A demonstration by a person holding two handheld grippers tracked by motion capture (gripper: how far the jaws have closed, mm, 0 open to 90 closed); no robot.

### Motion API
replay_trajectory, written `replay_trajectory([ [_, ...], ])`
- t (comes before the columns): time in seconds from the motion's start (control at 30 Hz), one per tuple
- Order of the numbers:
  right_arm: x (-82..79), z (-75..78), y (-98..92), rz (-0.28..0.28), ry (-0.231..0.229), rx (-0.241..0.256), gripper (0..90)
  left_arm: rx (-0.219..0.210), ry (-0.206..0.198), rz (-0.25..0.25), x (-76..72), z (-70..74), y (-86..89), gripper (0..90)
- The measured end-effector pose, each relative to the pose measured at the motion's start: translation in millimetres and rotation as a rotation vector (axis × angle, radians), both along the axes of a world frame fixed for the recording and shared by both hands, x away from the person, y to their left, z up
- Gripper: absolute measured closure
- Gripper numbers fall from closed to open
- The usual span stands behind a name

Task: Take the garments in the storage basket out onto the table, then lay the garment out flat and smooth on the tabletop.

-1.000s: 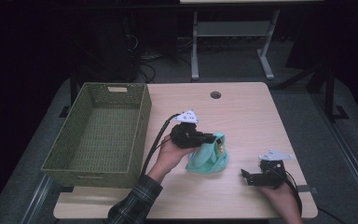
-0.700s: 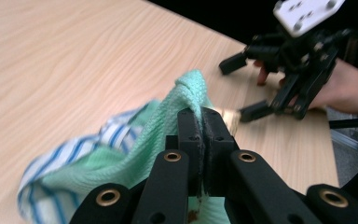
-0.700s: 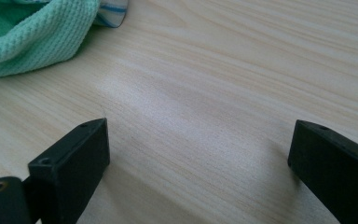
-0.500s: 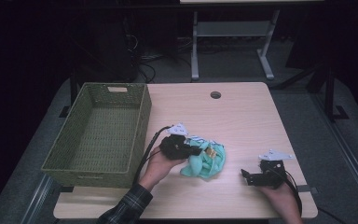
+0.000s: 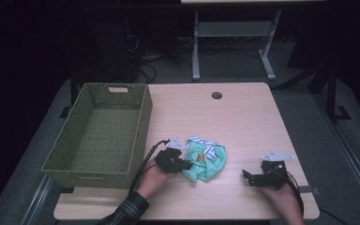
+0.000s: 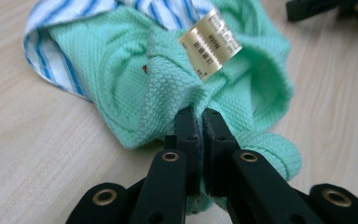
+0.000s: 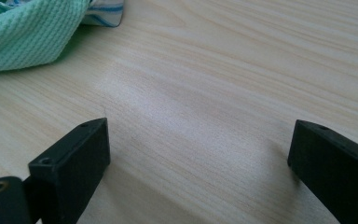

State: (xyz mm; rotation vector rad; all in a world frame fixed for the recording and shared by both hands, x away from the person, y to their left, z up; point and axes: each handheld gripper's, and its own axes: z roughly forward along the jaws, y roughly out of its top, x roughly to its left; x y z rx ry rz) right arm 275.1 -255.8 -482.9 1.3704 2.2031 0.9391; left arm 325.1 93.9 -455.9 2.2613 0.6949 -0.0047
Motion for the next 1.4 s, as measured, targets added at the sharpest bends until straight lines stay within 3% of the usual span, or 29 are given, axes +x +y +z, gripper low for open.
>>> replay_trajectory([
  [0.07,0.0,0.0,0.0,0.000,0.000,0.000,5.1,0.018,-0.019,-0.004,-1.1,0.8,-0.6,84.4],
  [0.13,0.0,0.0,0.0,0.000,0.000,0.000,5.1,0.023,-0.040,0.010,-2.3,3.1,0.6,75.8],
  [0.27,0.0,0.0,0.1,0.000,0.001,-0.001,5.0,-0.013,-0.052,0.058,-6.6,11.8,6.0,56.3],
  [0.4,0.0,0.0,0.0,0.000,0.000,0.000,5.0,-0.048,-0.067,0.071,-14.2,22.4,12.5,46.5],
  [0.5,0.1,0.1,-0.4,0.001,0.000,0.005,5.8,-0.057,-0.071,0.077,-18.6,25.4,17.2,44.2],
  [0.57,0.0,1.2,-1.1,0.011,-0.004,0.004,10.9,-0.059,-0.074,0.079,-20.5,26.2,19.5,42.9],
  [0.8,1.7,18.5,4.3,0.049,-0.033,0.087,22.8,-0.092,-0.080,0.093,-20.2,32.7,23.9,43.0],
  [0.97,10.7,32.3,14.9,0.103,-0.051,0.111,32.1,-0.099,-0.088,0.083,-24.9,34.2,22.1,44.0],
  [1.17,29.1,40.7,31.3,0.177,-0.047,0.125,40.3,-0.076,-0.078,0.056,-34.9,28.3,23.4,44.0],
  [1.33,45.0,40.0,45.9,0.213,-0.029,0.134,46.3,-0.065,-0.065,0.045,-38.4,22.7,21.7,43.4],
  [1.4,51.3,38.6,50.4,0.225,-0.030,0.136,48.9,-0.041,-0.066,0.040,-39.7,18.8,18.8,42.7],
])
